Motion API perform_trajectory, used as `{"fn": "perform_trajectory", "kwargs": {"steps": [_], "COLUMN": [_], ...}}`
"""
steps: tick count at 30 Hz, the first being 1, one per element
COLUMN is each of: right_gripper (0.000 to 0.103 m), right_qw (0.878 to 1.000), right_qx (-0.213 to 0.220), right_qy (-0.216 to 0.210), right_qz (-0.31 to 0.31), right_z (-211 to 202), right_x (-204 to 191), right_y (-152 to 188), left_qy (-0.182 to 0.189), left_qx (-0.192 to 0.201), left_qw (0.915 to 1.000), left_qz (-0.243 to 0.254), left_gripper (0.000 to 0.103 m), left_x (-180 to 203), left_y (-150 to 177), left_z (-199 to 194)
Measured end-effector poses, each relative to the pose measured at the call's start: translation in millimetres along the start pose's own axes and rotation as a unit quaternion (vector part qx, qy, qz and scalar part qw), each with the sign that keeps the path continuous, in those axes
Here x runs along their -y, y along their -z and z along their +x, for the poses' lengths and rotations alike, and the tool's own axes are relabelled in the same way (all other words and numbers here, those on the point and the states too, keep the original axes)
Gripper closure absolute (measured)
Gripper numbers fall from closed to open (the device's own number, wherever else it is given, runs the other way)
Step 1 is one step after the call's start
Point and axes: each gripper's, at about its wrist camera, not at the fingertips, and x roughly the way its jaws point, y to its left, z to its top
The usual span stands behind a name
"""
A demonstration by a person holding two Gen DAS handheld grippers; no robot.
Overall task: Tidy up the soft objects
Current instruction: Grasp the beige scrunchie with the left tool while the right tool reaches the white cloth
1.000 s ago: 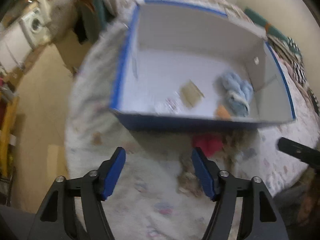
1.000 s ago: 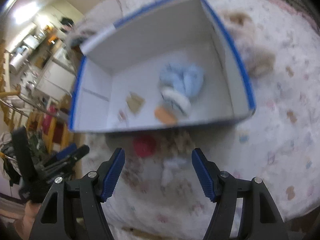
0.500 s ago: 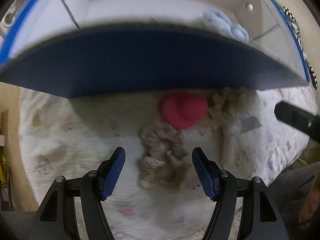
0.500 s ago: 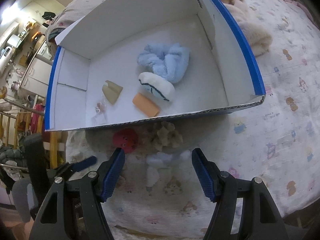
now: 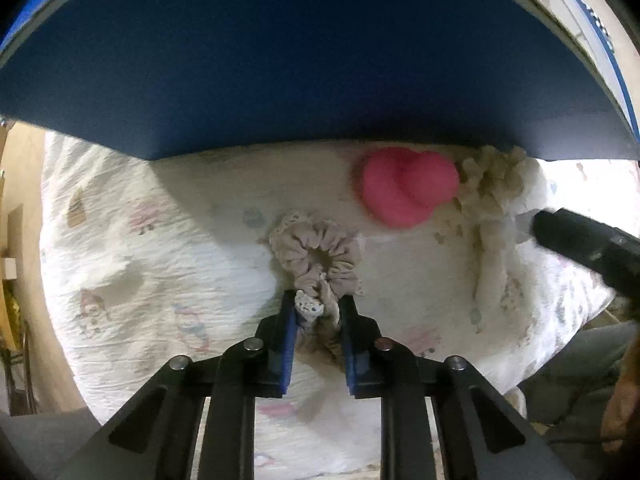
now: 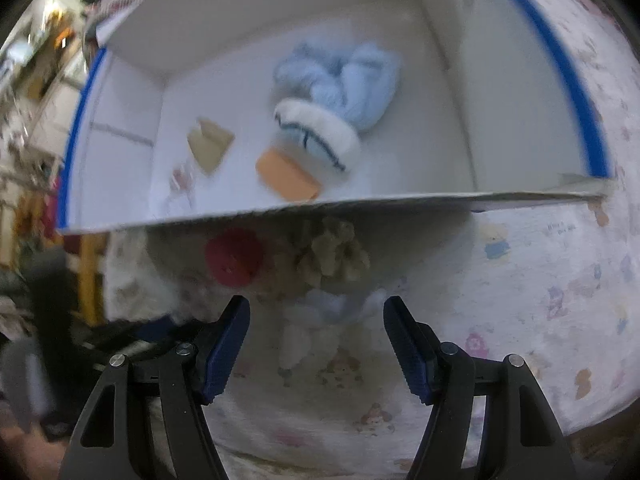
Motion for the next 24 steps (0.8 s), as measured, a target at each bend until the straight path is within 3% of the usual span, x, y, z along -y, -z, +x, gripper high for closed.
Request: {"fn": "perform_trajectory", "kwargs": {"steps": [5,12,17,20,24], "right_gripper": [0.03,0.032,0.064,0.078,0.081], "right_qw": [0.998,0.993,0.988,0.987,0.988], "right_qx": [-0.041,-0.066,-0.069,-0.063,-0.051], "right_qy": [0.037,0.058,0.073,0.072,0.059], "right_qz": [-0.036,-0.074,-0.113,-0.126,-0.136], "right_z": [30,47,49,44,30], "right_x": [-16,-31,-45,-49,-53], "right_y": [-2,5,16,24,37], "left_qy": [-0.022,-0.048,-0.043,-0.045,-0.045], "left_qx": [0.021,0.044,0.047,0.054,0.061], "left_qw": [0.9993,0.9966,0.9961,0.9959,0.9953], "left_qz": [-0.02,-0.05,-0.061,-0.056,-0.06], "left_gripper": [0.086,0.085,0.085,0.085,0.085], "left_x": [-20,-49,-56,-53,-53], "left_y": [2,1,1,-2,10], "left_z": [-10,-21,-25,-30,-40]}}
